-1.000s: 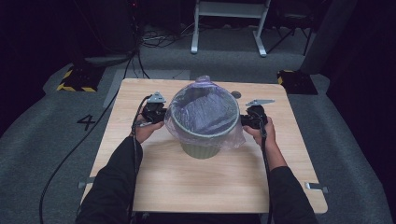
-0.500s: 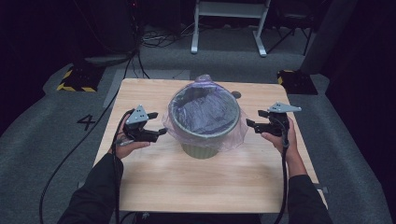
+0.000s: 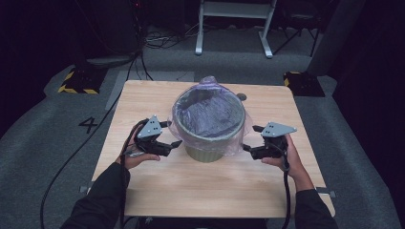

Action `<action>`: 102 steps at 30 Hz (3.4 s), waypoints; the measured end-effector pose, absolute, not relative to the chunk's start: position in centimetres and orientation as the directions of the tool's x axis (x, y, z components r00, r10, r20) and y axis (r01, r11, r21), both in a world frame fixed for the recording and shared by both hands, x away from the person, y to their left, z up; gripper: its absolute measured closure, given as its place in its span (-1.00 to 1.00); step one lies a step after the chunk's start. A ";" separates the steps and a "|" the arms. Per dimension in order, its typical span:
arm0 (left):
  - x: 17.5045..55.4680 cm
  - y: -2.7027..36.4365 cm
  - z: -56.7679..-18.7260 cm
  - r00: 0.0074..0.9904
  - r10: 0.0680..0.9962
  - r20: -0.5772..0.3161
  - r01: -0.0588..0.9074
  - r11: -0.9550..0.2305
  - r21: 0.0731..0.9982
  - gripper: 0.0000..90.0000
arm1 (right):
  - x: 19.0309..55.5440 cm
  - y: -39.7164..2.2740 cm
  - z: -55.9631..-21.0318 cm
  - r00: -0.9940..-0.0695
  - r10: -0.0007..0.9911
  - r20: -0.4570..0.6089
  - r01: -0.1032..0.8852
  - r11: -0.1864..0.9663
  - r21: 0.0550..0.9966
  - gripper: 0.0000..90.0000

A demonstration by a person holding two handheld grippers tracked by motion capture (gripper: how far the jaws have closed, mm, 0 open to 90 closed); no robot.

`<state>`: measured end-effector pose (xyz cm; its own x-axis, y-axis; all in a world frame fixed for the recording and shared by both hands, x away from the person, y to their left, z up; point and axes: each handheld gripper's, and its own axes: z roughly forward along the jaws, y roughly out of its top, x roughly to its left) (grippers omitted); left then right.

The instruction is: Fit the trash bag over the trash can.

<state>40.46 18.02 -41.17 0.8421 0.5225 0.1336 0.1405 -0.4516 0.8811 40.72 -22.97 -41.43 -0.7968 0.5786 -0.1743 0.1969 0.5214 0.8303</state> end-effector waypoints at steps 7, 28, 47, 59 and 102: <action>40.7 17.6 -41.5 0.835 0.519 0.181 0.131 -0.508 0.852 0.37 | 38.9 -22.0 -42.1 -0.786 0.570 -0.240 0.134 0.535 0.834 -0.34; 40.9 17.1 -42.9 0.855 0.479 0.199 0.131 -0.571 0.810 0.98 | 38.2 -22.4 -43.6 -0.773 0.587 -0.241 0.125 0.513 0.849 1.00; 41.4 16.5 -46.4 0.870 0.468 0.154 0.197 -0.617 0.762 0.99 | 40.4 -22.4 -47.5 -0.812 0.575 -0.102 0.335 0.602 0.725 1.00; 42.7 17.3 -48.1 0.838 0.532 0.118 0.271 -0.594 0.757 0.99 | 41.7 -23.3 -49.3 -0.770 0.638 -0.015 0.444 0.552 0.706 1.00; 36.7 21.0 -48.4 0.783 0.619 0.057 0.367 -0.534 0.762 -0.65 | 39.2 -27.5 -43.1 -0.732 0.682 0.004 0.334 0.354 0.874 -0.50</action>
